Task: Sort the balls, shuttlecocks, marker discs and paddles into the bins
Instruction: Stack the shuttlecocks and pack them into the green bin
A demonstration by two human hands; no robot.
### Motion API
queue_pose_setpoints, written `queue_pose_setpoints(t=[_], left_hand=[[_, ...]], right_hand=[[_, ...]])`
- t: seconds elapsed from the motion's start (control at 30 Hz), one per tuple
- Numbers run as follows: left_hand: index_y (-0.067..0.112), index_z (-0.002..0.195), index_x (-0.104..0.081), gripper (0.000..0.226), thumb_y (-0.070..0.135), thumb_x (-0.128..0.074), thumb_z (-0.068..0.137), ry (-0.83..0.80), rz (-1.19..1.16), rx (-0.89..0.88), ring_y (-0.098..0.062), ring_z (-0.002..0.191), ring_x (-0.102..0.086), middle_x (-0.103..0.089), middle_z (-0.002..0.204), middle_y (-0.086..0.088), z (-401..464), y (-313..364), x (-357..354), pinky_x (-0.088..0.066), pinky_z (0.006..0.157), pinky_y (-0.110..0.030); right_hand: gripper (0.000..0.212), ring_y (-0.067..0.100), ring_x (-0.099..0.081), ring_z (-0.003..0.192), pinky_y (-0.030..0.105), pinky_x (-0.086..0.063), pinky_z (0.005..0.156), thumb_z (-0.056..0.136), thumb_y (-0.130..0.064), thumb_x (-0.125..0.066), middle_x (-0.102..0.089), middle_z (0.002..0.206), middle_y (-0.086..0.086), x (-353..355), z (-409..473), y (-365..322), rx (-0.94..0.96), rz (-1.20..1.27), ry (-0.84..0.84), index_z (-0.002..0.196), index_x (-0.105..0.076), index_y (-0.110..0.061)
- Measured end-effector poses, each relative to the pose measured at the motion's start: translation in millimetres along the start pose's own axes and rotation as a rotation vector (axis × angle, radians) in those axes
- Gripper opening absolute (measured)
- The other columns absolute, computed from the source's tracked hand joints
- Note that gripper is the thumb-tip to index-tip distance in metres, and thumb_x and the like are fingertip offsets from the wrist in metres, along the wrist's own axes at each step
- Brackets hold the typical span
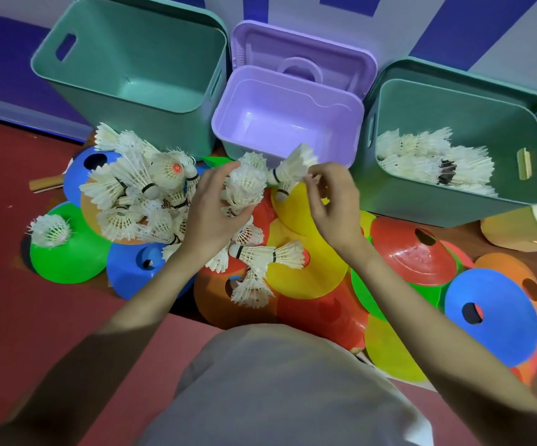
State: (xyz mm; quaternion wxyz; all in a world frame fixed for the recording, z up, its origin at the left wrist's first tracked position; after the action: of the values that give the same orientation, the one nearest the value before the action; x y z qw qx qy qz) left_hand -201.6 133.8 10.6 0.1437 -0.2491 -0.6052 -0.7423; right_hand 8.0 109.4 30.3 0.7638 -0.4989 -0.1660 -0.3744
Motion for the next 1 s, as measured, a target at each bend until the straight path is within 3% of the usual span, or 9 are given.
queue_pose_setpoints(t=[0.13, 0.3, 0.4, 0.53, 0.67, 0.8, 1.0], left_hand=[[0.021, 0.137, -0.046, 0.064, 0.021, -0.077, 0.08, -0.048, 0.039, -0.004, -0.012, 0.11, -0.049, -0.046, 0.128, -0.001, 4.5, 5.3, -4.9, -0.051, 0.091, -0.041], [0.021, 0.138, -0.047, 0.065, 0.022, -0.077, 0.08, -0.085, 0.053, -0.042, -0.014, 0.114, -0.05, -0.047, 0.126, 0.0, 8.8, 12.9, -8.9, -0.052, 0.089, -0.042], [0.022, 0.137, -0.048, 0.066, 0.022, -0.078, 0.078, -0.108, 0.058, -0.042, -0.012, 0.111, -0.05, -0.048, 0.123, 0.003, 7.2, 14.4, -9.5, -0.051, 0.088, -0.041], [0.023, 0.138, -0.047, 0.068, 0.026, -0.079, 0.078, -0.127, 0.058, -0.022, -0.004, 0.106, -0.047, -0.042, 0.118, 0.013, 1.0, 11.9, -9.3, -0.051, 0.088, -0.035], [0.024, 0.14, -0.044, 0.07, 0.026, -0.078, 0.078, -0.152, 0.05, 0.013, -0.006, 0.106, -0.047, -0.045, 0.12, 0.01, 1.7, 13.6, -13.1, -0.049, 0.088, -0.034], [0.022, 0.139, -0.045, 0.071, 0.023, -0.079, 0.077, -0.191, 0.071, -0.008, -0.013, 0.11, -0.051, -0.049, 0.126, 0.002, 3.4, 14.5, -17.2, -0.05, 0.091, -0.037], [0.025, 0.136, -0.049, 0.065, 0.025, -0.079, 0.078, -0.145, 0.03, 0.008, -0.007, 0.108, -0.048, -0.044, 0.119, 0.013, -1.7, 6.7, -17.0, -0.049, 0.091, -0.032]], right_hand=[[0.011, 0.019, -0.048, 0.074, 0.03, -0.04, 0.063, 0.094, -0.006, -0.056, -0.058, 0.082, 0.006, 20.3, 6.7, -19.5, 0.079, 0.078, 0.151, 0.088, -0.061, 0.001], [0.009, 0.02, -0.047, 0.077, 0.027, -0.039, 0.072, 0.095, -0.008, -0.058, -0.062, 0.085, 0.004, 15.4, 11.0, -24.6, 0.236, 0.021, -0.148, 0.092, -0.064, -0.002], [0.011, 0.02, -0.048, 0.078, 0.03, -0.041, 0.071, 0.095, -0.012, -0.057, -0.063, 0.086, 0.003, 9.4, 11.0, -19.2, 0.207, 0.021, -0.214, 0.094, -0.065, -0.004], [0.011, 0.019, -0.051, 0.079, 0.027, -0.042, 0.072, 0.094, -0.013, -0.06, -0.065, 0.086, 0.002, 11.2, 8.8, -16.6, 0.189, 0.007, -0.168, 0.092, -0.067, -0.005], [0.007, 0.008, -0.044, 0.079, 0.017, -0.036, 0.076, 0.092, -0.009, -0.062, -0.063, 0.084, 0.001, 12.6, -2.0, -18.4, 0.178, 0.014, -0.074, 0.09, -0.067, -0.004], [0.009, 0.003, -0.041, 0.082, 0.018, -0.038, 0.076, 0.093, -0.012, -0.062, -0.065, 0.086, 0.001, 11.0, -7.0, -15.4, 0.16, 0.016, -0.123, 0.091, -0.068, -0.006], [0.022, 0.011, -0.057, 0.09, 0.025, -0.05, 0.072, 0.093, -0.017, -0.061, -0.067, 0.106, 0.002, 15.7, -9.7, -15.8, 0.104, 0.121, -0.146, 0.112, -0.067, -0.008]])
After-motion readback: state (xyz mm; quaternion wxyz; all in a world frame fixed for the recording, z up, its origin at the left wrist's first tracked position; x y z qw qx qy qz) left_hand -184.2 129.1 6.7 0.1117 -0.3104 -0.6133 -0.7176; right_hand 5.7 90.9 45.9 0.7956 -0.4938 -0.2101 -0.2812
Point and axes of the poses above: each hand's wrist, its own z-axis towards the middle knuckle, its own x-axis out of the back of the hand, y = z × x, the point moved 1 cm from there along z, towards the middle knuckle
